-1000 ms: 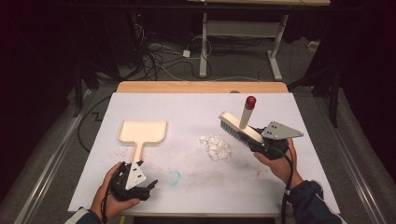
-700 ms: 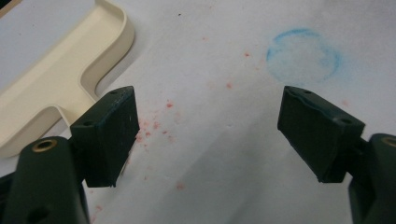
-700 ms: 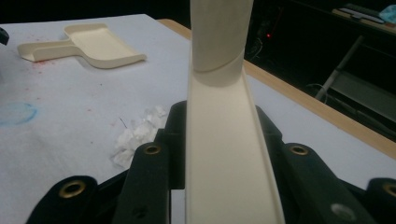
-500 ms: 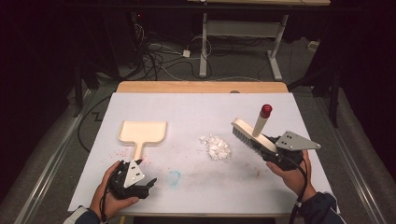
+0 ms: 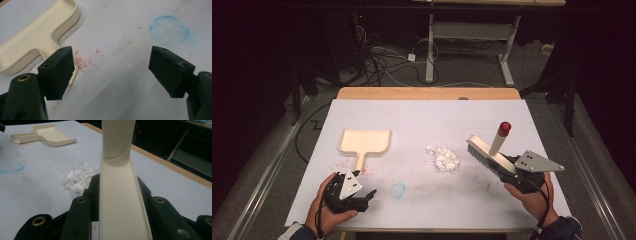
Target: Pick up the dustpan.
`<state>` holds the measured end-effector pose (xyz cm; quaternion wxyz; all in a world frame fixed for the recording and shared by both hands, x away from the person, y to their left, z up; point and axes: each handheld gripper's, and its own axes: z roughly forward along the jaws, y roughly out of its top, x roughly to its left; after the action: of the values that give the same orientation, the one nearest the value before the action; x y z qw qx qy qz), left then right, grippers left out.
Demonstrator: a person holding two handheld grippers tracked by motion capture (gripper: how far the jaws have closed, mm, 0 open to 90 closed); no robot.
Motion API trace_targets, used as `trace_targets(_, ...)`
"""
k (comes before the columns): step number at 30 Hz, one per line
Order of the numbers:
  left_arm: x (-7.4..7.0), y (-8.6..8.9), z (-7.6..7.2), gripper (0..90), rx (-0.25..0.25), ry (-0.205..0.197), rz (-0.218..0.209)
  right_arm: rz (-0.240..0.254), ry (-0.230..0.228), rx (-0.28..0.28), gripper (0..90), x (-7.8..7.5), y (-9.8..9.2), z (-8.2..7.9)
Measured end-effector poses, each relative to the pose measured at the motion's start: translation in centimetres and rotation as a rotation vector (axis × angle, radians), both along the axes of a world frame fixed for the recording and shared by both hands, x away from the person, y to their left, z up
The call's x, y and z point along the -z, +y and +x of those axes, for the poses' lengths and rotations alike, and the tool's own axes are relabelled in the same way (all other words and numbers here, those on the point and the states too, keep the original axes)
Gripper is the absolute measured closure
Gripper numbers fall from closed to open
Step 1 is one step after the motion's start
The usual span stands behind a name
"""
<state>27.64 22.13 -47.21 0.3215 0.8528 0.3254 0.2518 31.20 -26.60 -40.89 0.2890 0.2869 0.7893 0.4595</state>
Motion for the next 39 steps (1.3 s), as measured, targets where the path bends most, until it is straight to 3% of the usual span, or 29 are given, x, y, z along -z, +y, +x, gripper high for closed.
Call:
trace_targets(5, -0.1, 0.5, 0.8, 21.4, -0.134, 0.038, -0.014, -0.001, 0.009, 0.005, 67.5, 0.3, -0.3, 0.3)
trace_targets(9, 0.2, 1.8, 1.7, 21.4, -0.25, 0.091, -0.086, 0.014, 0.012, 0.011, 67.5, 0.3, -0.4, 0.6)
trace_targets(12, 0.4, 2.6, 2.6, 21.5, -0.308, 0.142, -0.162, 0.014, 0.017, 0.022, 67.5, 0.4, -0.4, 0.7)
trace_targets(14, 0.6, 2.7, 3.3, 22.0, -0.325, 0.16, -0.193, 0.01, 0.013, 0.02, 67.4, 0.4, -0.5, 0.6)
trace_targets(21, 1.0, 2.5, 5.3, 23.4, -0.379, 0.211, -0.237, 0.019, 0.003, 0.026, 67.4, 0.2, -0.5, 0.4)
trace_targets(27, 1.7, 2.0, 7.5, 32.0, -0.431, 0.239, -0.221, 0.018, -0.004, 0.025, 67.5, 0.1, -0.3, 0.4)
trace_targets(29, 1.9, 1.6, 8.1, 33.2, -0.439, 0.229, -0.198, 0.02, -0.003, 0.023, 67.4, 0.1, -0.3, 0.4)
trace_targets(35, 2.0, 0.9, 9.4, 35.3, -0.486, 0.213, -0.213, 0.024, 0.004, 0.027, 67.4, 0.2, -0.5, 0.6)
trace_targets(39, 2.0, 1.0, 9.9, 41.6, -0.484, 0.206, -0.212, 0.027, 0.003, 0.029, 67.4, 0.3, -0.4, 0.6)
